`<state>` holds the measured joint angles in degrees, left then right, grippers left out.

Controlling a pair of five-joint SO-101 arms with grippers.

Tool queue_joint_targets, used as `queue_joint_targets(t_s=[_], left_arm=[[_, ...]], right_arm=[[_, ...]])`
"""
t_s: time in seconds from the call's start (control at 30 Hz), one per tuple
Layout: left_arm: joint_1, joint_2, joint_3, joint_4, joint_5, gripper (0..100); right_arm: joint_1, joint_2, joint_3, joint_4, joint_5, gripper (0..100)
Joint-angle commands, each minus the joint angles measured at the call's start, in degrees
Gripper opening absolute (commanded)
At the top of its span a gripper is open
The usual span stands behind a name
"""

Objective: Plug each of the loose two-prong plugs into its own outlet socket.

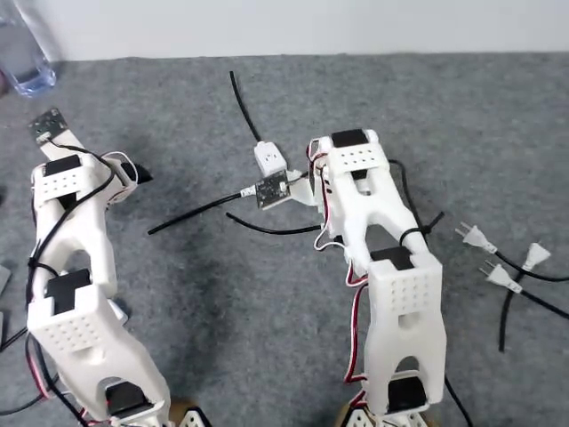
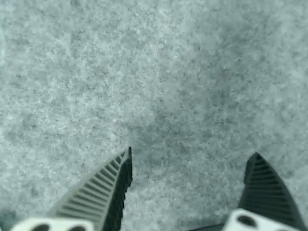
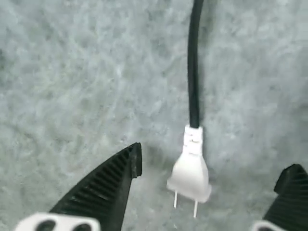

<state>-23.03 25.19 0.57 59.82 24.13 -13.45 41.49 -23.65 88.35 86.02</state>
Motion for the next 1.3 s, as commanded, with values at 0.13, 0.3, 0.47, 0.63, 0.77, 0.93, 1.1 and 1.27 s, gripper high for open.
queue_joint_targets(t_s=[0.13, 0.3, 0.47, 0.63, 0.77, 0.93, 1.1, 1.27], left_arm=[[0.44, -0.88, -2.07, -0.88, 0.18, 35], [0.35, -0.79, -2.07, -0.88, 0.18, 35], [0.35, -0.79, -2.07, -0.88, 0.18, 35], [0.44, -0.79, -2.07, -0.97, 0.18, 35], [0.44, -0.70, -2.07, -1.05, 0.18, 35], [0.44, -0.44, -2.07, -1.14, 0.18, 35], [0.53, -0.44, -2.07, -1.14, 0.18, 35], [1.05, -0.35, -1.98, -1.23, 0.18, 35]], right_arm=[[3.82, 3.82, -3.08, -1.71, 0.88, 31.7], [6.46, 4.44, -3.08, -5.14, 0.62, 0.2], [11.12, 4.09, -3.08, -4.53, 0.79, 3.5], [16.04, 0.92, -3.69, -1.10, 0.88, 0.7], [19.03, -4.79, -3.69, 4.35, 3.78, 1.0], [23.16, -12.53, -3.69, 10.24, 4.92, 1.0], [31.43, -18.95, -3.69, 10.86, 4.92, 1.0], [40.48, -19.12, -3.34, 10.33, 6.15, 1.0]])
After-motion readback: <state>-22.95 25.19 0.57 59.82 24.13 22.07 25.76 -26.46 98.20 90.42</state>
